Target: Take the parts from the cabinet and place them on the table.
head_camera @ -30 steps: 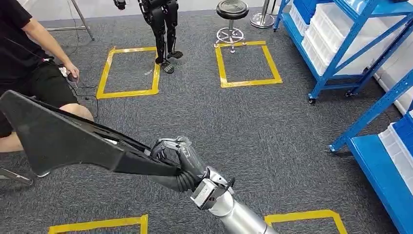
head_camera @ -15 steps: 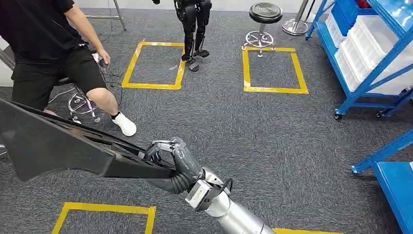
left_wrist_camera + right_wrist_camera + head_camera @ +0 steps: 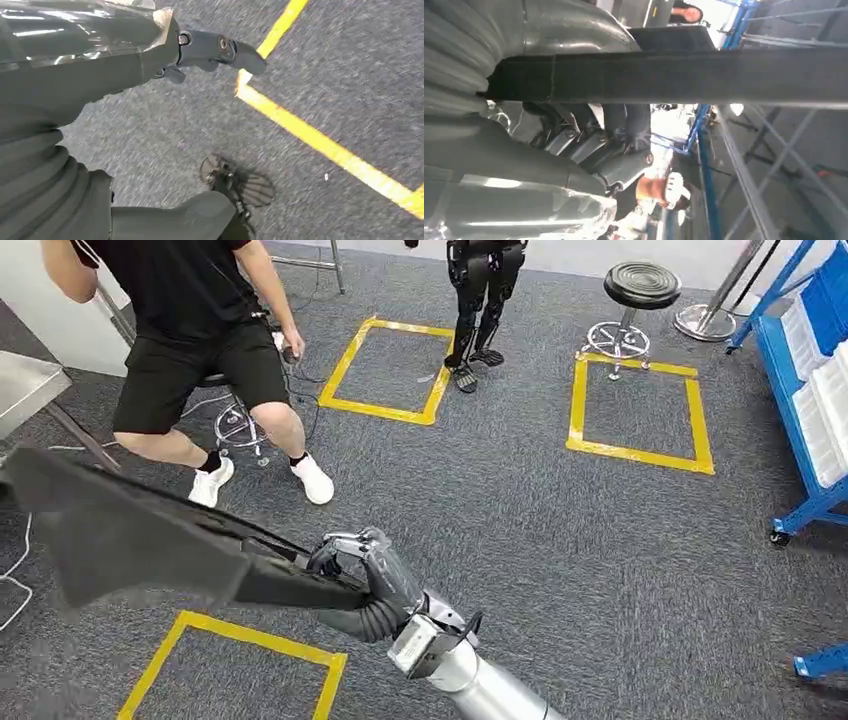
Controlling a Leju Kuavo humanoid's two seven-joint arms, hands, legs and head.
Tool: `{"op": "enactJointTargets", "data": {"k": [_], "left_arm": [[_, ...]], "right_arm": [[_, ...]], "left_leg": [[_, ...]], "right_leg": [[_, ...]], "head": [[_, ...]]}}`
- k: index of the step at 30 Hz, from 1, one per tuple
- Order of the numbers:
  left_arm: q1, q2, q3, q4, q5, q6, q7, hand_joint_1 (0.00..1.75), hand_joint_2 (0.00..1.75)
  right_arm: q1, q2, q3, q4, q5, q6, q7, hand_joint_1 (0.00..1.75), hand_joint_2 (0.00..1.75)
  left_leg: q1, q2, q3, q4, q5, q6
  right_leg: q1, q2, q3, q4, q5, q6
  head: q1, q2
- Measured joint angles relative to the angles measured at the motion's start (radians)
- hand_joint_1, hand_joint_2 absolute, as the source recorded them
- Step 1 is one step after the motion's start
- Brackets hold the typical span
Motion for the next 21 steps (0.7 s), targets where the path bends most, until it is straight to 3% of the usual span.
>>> {"op": "enactJointTargets", "data": {"k": [1,2,3,5,6,7,8,9,10,11,15,16,17,18,20,21], "left_arm": [[0.001,0.001,0.000,0.000,-0.002,-0.005,0.000,0.00,1.75],[0.002,0.000,0.000,0.000,-0.003,-0.007,0.000,0.00,1.75],[0.000,0.001,0.000,0.000,-0.005,-0.007,0.000,0.00,1.75],[-0.002,0.001,0.000,0.000,-0.008,-0.010,0.000,0.00,1.75],[-0.002,0.001,-0.001,0.000,-0.010,-0.010,0.000,0.00,1.75],[0.000,0.001,-0.001,0.000,-0.010,-0.010,0.000,0.00,1.75],[0.001,0.002,0.000,0.000,-0.010,-0.010,0.000,0.00,1.75],[0.001,0.003,0.000,0.000,-0.010,-0.007,-0.008,0.00,1.75],[0.000,0.004,0.000,0.000,-0.010,-0.001,-0.028,0.00,1.75],[-0.002,0.009,0.000,-0.003,-0.006,0.003,-0.049,0.00,1.75],[-0.008,0.018,0.003,-0.005,0.002,0.009,-0.097,0.00,1.75],[-0.007,0.018,0.004,-0.005,0.002,0.009,-0.099,0.00,1.75],[-0.005,0.016,0.004,-0.005,0.001,0.009,-0.102,0.00,1.75],[-0.008,0.016,0.004,-0.005,-0.001,0.010,-0.105,0.00,1.75],[-0.011,0.014,0.004,-0.005,-0.011,0.012,-0.107,0.00,1.75],[-0.010,0.011,0.003,-0.005,-0.013,0.013,-0.110,0.00,1.75]], "right_arm": [[-0.001,0.001,0.000,0.000,0.004,-0.002,0.000,1.75,1.75],[0.000,0.003,0.000,-0.002,0.006,-0.002,0.000,1.75,1.75],[0.001,0.003,0.000,-0.003,0.008,-0.003,0.000,1.75,1.75],[0.006,0.000,0.000,-0.003,0.008,-0.003,0.000,1.75,1.75],[0.011,-0.002,0.000,-0.003,0.008,-0.004,0.000,1.75,1.75],[0.014,-0.003,0.000,-0.003,0.008,-0.004,0.000,1.75,1.75],[0.014,-0.002,0.000,-0.003,0.008,-0.004,0.000,1.75,1.75],[0.013,-0.002,0.000,-0.003,0.008,-0.005,0.000,1.75,1.75],[0.013,0.000,0.000,-0.005,0.007,-0.006,0.000,1.75,1.75],[0.013,0.000,0.000,-0.005,0.006,-0.011,0.000,1.75,1.75],[0.013,0.003,0.002,-0.009,0.002,-0.016,0.000,1.75,1.75],[0.013,0.004,0.002,-0.012,-0.001,-0.016,0.000,1.75,1.75],[0.012,0.003,0.002,-0.013,-0.003,-0.017,0.000,1.75,1.75],[0.013,0.001,0.002,-0.015,-0.004,-0.018,-0.002,1.75,1.75],[0.019,-0.005,0.002,-0.015,-0.003,-0.019,0.000,1.75,1.75],[0.025,-0.010,0.002,-0.015,-0.002,-0.019,0.000,1.75,1.75]], "left_leg": [[0.001,0.020,-0.002,0.009,-0.006,-0.002],[-0.006,0.093,-0.019,0.045,-0.031,-0.005],[-0.005,0.129,-0.049,0.105,-0.065,-0.009],[-0.004,0.154,-0.131,0.260,-0.135,-0.011],[-0.004,0.154,-0.160,0.313,-0.147,-0.010],[-0.004,0.154,-0.160,0.310,-0.130,-0.005],[-0.007,0.155,-0.132,0.257,-0.094,0.003],[-0.012,0.161,-0.086,0.174,-0.052,0.013],[-0.024,0.191,-0.024,0.070,-0.011,0.030],[-0.041,0.245,0.001,0.023,-0.022,0.044],[-0.048,0.206,0.003,0.004,-0.015,0.061],[-0.029,0.192,0.026,-0.028,0.003,0.066],[-0.030,0.182,0.037,-0.044,0.011,0.064],[-0.026,0.169,0.039,-0.049,0.017,0.068],[-0.021,0.140,0.038,-0.049,0.017,0.066],[-0.020,0.122,0.037,-0.048,0.017,0.064]], "right_leg": [[-0.001,-0.011,0.001,-0.001,0.001,-0.004],[0.003,-0.020,0.002,-0.002,0.000,-0.013],[0.007,-0.032,0.003,-0.001,-0.001,-0.018],[0.018,-0.062,0.002,-0.001,-0.006,-0.027],[0.024,-0.077,0.001,-0.001,-0.007,-0.030],[0.029,-0.090,0.002,-0.001,-0.009,-0.032],[0.033,-0.102,0.004,-0.001,-0.011,-0.035],[0.036,-0.113,0.008,-0.001,-0.013,-0.037],[0.039,-0.125,0.013,-0.002,-0.017,-0.036],[0.039,-0.134,0.017,-0.003,-0.019,-0.037],[0.041,-0.176,0.026,-0.016,-0.021,-0.021],[0.048,-0.162,0.022,-0.014,-0.026,-0.016],[0.042,-0.105,0.022,0.009,-0.034,-0.013],[0.036,-0.064,-0.012,0.076,-0.064,-0.015],[0.029,-0.048,-0.088,0.226,-0.120,-0.013],[0.022,-0.047,-0.122,0.285,-0.134,-0.004]], "head": [[0.000,0.000],[-0.008,0.000],[-0.011,0.000],[-0.011,0.000],[-0.011,0.000],[-0.011,0.000],[-0.011,0.000],[-0.011,0.000],[-0.011,0.000],[-0.010,0.000],[-0.011,0.000],[-0.012,0.000],[-0.008,0.000],[-0.011,0.000],[-0.008,0.000],[-0.008,0.000]]}}
